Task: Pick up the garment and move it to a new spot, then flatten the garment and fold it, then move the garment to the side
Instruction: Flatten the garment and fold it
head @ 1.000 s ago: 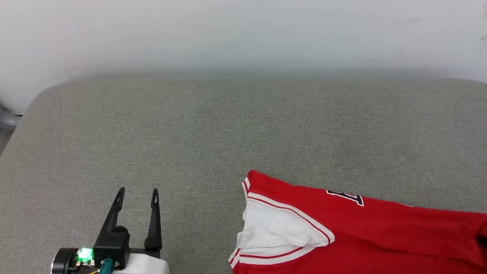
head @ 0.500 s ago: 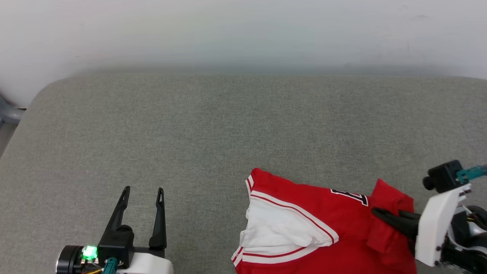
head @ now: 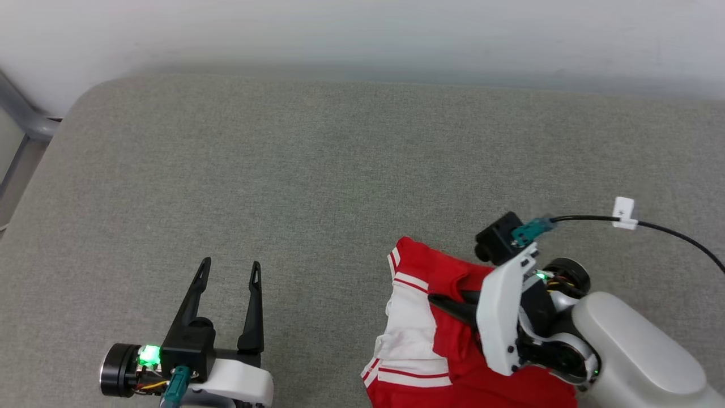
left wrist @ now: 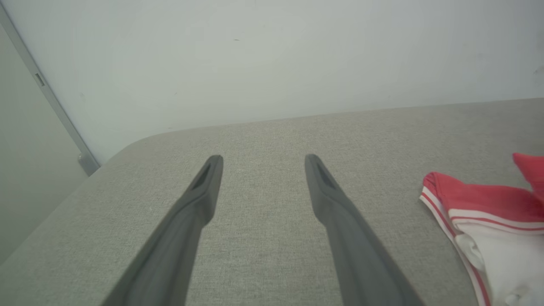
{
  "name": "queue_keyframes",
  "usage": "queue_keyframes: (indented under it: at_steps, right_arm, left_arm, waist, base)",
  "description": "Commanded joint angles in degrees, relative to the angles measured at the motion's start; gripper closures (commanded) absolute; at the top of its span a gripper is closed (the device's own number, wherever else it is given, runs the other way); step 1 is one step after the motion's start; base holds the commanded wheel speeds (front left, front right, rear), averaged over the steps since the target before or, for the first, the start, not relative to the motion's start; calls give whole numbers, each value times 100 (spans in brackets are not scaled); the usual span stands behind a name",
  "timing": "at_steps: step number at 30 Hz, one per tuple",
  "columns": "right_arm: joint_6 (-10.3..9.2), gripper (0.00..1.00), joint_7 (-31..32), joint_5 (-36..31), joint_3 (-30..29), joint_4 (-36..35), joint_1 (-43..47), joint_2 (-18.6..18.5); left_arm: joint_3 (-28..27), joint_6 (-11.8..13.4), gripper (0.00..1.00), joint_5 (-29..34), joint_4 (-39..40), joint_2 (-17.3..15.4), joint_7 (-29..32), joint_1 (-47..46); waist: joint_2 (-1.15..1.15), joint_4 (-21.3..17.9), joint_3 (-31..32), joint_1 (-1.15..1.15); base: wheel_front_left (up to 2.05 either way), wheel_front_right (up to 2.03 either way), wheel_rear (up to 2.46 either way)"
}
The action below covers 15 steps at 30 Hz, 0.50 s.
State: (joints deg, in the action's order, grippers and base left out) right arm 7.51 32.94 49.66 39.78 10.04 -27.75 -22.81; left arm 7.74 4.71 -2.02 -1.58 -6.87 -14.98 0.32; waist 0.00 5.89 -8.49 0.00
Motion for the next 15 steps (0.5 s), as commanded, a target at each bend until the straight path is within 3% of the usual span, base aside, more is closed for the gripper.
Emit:
queue_keyframes:
  at_steps: [1,9,15]
  right_arm:
    - [-5,100,-59,-143,169,133,-206,125]
    - [-5,100,-343,-704,995,1490,-716,706]
    - [-7,100,-697,-817,1332,2389,-660,867]
  left_arm:
    - [15,-13,0,42,-8,13,-29,-104]
    - [68,-67,0,80,-73,91,-29,-252]
    - [51,-59,0,54,-92,132,-29,-238]
  waist:
    - [0,45,-50,0]
    - [0,216,-144,0]
    - [0,265,-161,0]
  base:
    - [0,0,0]
    - [0,0,0]
    - [0,0,0]
